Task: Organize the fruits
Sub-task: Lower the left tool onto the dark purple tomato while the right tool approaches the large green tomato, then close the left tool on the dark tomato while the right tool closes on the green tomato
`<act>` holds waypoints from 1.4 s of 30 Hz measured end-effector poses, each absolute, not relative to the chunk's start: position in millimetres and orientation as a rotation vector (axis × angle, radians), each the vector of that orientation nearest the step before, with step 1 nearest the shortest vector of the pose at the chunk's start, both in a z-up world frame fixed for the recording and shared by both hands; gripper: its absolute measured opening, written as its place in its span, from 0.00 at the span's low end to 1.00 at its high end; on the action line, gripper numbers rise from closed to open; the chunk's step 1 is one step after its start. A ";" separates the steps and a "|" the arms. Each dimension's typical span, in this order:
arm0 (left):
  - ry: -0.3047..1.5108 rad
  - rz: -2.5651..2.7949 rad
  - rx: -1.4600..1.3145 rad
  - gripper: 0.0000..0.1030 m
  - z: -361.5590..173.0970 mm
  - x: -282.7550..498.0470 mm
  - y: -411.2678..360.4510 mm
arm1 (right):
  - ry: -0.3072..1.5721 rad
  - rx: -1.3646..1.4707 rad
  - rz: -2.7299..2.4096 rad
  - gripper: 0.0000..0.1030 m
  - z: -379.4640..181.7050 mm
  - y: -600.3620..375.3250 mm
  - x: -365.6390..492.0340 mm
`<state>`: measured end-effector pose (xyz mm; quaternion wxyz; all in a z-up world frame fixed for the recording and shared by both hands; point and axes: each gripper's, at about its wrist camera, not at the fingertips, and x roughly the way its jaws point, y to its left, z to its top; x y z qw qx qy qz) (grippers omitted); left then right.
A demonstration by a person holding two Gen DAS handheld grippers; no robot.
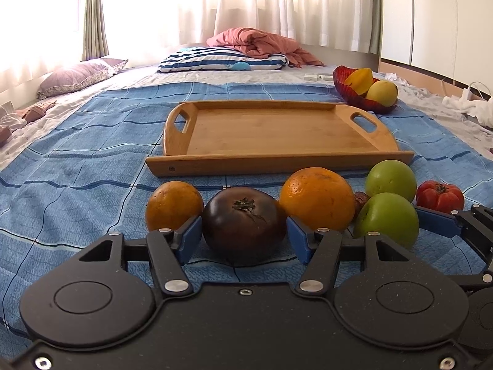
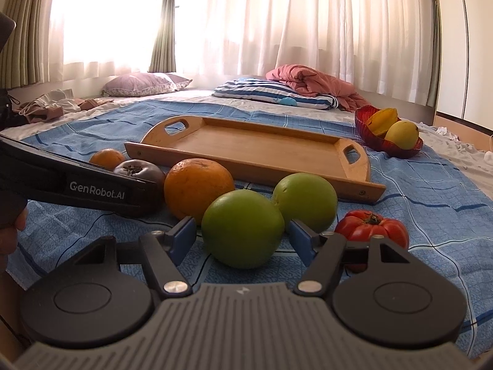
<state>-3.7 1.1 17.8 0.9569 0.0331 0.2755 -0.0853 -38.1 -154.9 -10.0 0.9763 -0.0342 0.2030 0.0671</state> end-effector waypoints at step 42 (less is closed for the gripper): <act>0.547 -0.219 0.072 0.59 15.7 -42.9 13.1 | 0.432 -0.028 0.116 0.62 -5.6 -158.4 -52.6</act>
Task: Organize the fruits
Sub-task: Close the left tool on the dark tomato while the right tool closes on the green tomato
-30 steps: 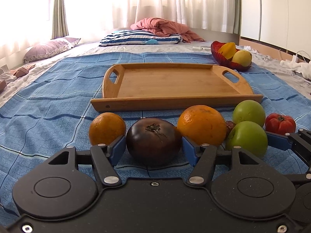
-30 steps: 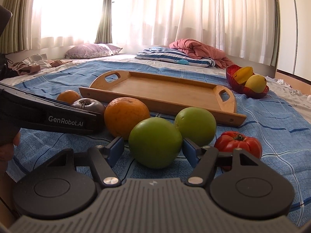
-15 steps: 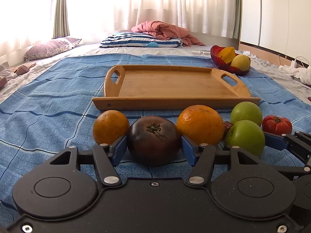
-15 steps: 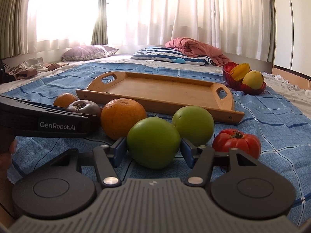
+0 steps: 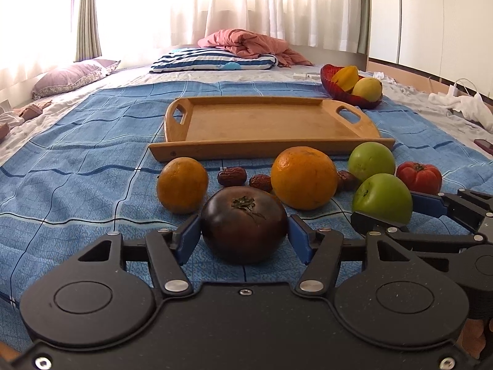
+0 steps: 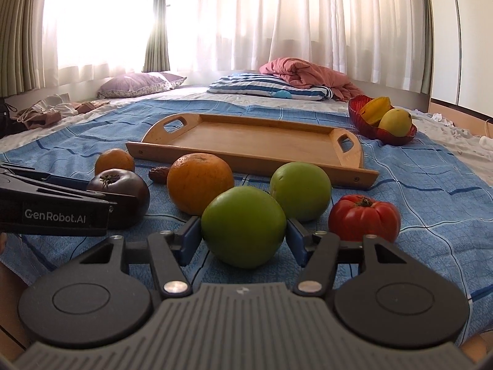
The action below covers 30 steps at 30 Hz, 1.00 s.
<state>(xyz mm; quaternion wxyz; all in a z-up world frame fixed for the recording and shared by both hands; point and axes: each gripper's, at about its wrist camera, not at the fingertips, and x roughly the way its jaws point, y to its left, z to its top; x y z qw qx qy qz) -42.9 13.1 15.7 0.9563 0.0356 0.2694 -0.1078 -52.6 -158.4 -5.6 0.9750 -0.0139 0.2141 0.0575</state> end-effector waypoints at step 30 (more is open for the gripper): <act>0.539 -0.232 0.056 0.72 3.6 -22.0 14.3 | 0.426 0.005 0.133 0.85 -10.2 -169.9 -42.3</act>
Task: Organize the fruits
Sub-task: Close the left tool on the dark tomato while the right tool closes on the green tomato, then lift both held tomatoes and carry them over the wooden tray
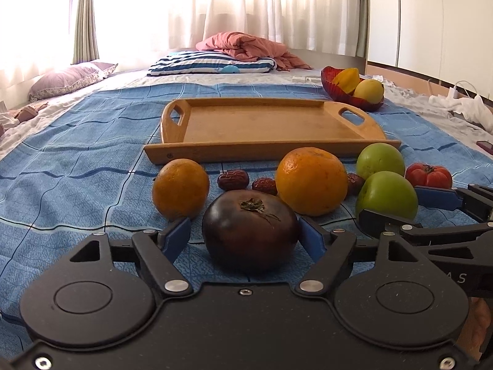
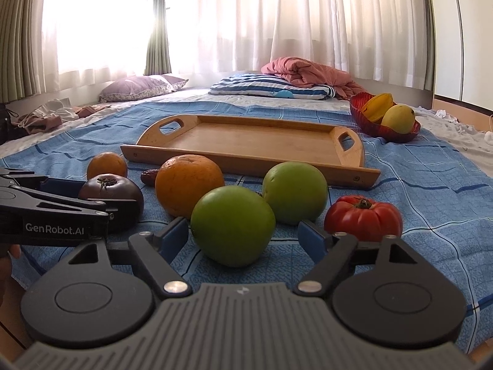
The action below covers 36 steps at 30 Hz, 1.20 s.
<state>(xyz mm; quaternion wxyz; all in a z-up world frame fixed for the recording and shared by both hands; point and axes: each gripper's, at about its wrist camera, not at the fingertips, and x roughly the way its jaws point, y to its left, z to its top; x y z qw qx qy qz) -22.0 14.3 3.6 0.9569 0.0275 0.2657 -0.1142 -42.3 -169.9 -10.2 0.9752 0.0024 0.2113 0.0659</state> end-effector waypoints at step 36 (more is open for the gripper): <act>0.498 -0.257 0.031 0.60 32.7 -34.4 11.6 | 0.388 0.126 0.137 0.60 12.1 -173.2 -44.2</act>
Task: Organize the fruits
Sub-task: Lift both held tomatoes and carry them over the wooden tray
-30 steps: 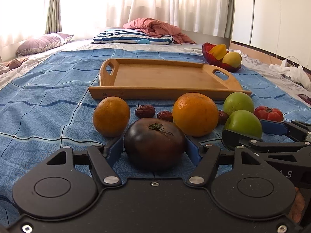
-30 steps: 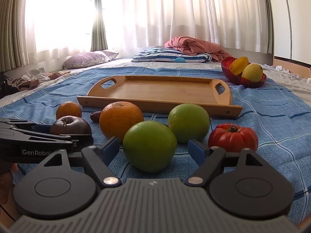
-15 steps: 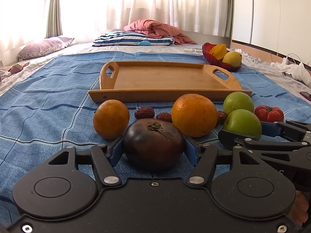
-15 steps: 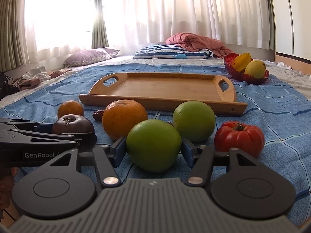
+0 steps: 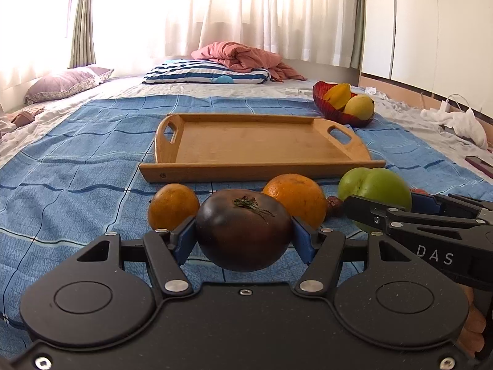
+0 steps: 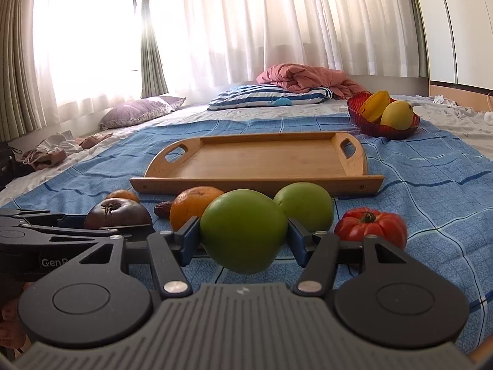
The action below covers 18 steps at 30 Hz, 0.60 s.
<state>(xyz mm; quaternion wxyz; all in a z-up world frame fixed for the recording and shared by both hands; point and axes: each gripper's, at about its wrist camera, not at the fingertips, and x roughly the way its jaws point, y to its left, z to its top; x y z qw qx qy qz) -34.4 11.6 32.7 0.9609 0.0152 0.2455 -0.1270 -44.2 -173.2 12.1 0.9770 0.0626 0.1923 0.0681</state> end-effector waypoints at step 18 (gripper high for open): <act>0.441 -0.314 -0.020 0.60 106.0 25.6 2.7 | 0.321 0.240 0.113 0.61 74.4 -225.8 3.4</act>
